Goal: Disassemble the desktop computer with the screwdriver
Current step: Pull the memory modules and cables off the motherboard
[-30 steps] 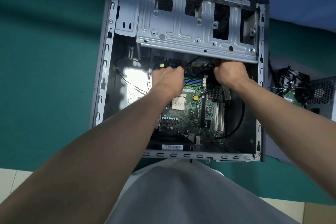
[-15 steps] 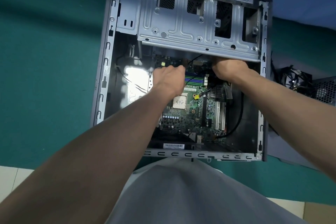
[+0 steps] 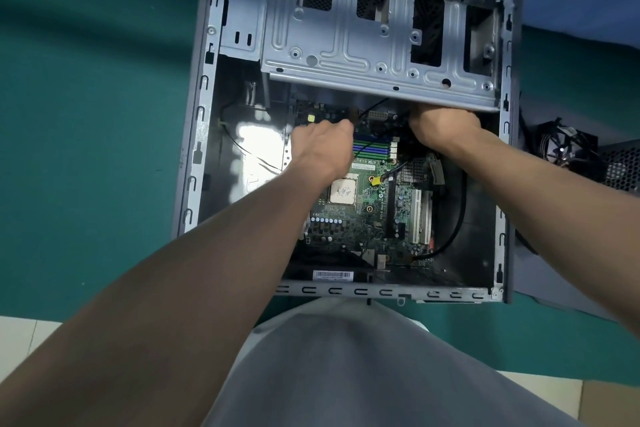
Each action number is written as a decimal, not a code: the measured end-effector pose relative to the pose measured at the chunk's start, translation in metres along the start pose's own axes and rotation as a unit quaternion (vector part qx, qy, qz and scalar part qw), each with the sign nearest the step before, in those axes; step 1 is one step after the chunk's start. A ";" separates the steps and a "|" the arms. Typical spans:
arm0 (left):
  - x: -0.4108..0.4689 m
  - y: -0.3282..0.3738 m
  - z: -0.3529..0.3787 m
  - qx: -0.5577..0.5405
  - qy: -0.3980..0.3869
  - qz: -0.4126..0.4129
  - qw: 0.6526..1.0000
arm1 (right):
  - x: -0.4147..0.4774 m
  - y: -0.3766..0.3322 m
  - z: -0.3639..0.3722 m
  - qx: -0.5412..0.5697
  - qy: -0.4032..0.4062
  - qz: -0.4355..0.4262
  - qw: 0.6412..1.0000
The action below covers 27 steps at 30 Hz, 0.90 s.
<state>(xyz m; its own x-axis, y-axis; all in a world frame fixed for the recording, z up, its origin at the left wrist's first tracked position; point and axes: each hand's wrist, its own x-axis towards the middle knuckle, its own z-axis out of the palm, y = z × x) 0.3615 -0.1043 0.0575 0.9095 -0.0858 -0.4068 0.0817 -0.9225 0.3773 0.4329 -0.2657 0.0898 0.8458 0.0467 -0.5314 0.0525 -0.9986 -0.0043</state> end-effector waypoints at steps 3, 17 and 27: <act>0.000 0.000 0.000 0.002 -0.002 -0.003 1.000 | -0.002 -0.005 0.001 0.002 0.027 -0.005 1.000; 0.000 0.004 0.000 0.024 -0.021 -0.013 0.999 | -0.008 -0.003 -0.001 -0.065 -0.002 0.041 0.997; -0.028 0.014 0.004 0.120 -0.047 0.008 0.992 | -0.008 0.000 -0.001 -0.012 0.005 0.047 0.999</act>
<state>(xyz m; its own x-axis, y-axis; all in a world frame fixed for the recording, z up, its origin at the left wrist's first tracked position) 0.3358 -0.1165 0.0710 0.8667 -0.1252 -0.4828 -0.0421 -0.9829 0.1793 0.4270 -0.2664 0.0951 0.8531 -0.0473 -0.5195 -0.0153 -0.9977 0.0657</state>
